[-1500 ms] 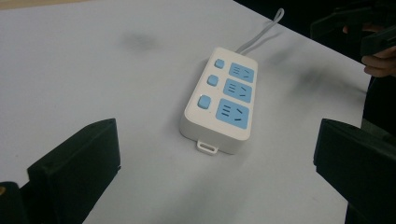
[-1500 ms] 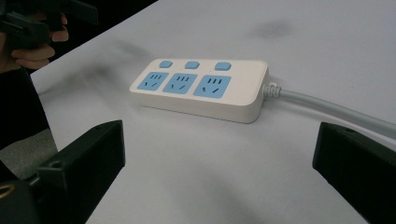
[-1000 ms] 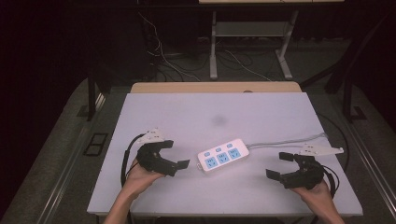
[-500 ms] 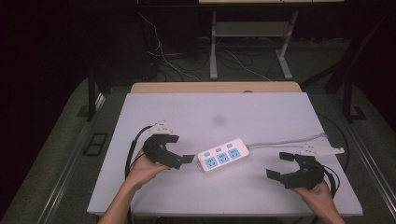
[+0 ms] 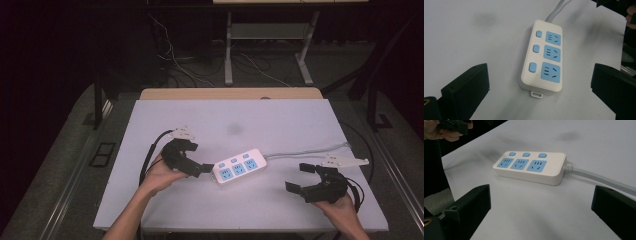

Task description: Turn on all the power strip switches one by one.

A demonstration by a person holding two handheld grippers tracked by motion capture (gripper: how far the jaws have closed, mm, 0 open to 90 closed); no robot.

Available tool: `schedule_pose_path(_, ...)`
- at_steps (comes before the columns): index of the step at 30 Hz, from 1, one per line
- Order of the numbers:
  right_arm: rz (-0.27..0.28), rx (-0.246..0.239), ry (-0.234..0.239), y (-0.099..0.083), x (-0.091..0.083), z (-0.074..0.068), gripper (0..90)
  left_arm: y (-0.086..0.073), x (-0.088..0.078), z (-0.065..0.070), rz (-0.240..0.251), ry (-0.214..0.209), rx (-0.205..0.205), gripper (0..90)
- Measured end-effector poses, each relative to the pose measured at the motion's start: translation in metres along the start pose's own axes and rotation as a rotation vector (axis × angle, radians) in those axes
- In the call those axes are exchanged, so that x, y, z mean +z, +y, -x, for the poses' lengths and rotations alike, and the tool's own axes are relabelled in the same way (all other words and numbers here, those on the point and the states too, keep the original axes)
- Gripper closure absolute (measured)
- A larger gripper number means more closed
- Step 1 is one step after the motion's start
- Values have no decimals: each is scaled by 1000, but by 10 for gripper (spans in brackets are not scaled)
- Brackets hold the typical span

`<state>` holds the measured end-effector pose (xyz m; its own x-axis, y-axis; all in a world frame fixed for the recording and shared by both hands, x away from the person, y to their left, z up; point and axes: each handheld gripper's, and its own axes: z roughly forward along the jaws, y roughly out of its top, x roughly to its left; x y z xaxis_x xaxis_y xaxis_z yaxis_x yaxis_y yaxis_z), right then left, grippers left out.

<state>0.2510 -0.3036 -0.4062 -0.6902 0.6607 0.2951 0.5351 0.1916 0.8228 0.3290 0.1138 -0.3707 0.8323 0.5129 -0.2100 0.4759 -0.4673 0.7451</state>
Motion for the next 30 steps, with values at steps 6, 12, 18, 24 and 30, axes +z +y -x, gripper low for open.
schedule_pose_path(6, -4, -1, 0, -1, 1, 0, 22, 5, 8, -2, -33, -3, 15, 7)
schedule_pose_path(12, -9, -5, 2, -1, 2, -1, 22, 10, 18, -4, -58, -12, 22, 24)
schedule_pose_path(18, -14, -5, 5, -1, 2, -1, 22, 14, 26, -7, -91, -25, 31, 109)
schedule_pose_path(24, -17, -7, 5, -1, 3, -1, 22, 16, 33, -9, -116, -29, 49, 213)
schedule_pose_path(30, -21, -9, 5, -1, 4, -1, 22, 18, 39, -11, -136, -23, 68, 399)
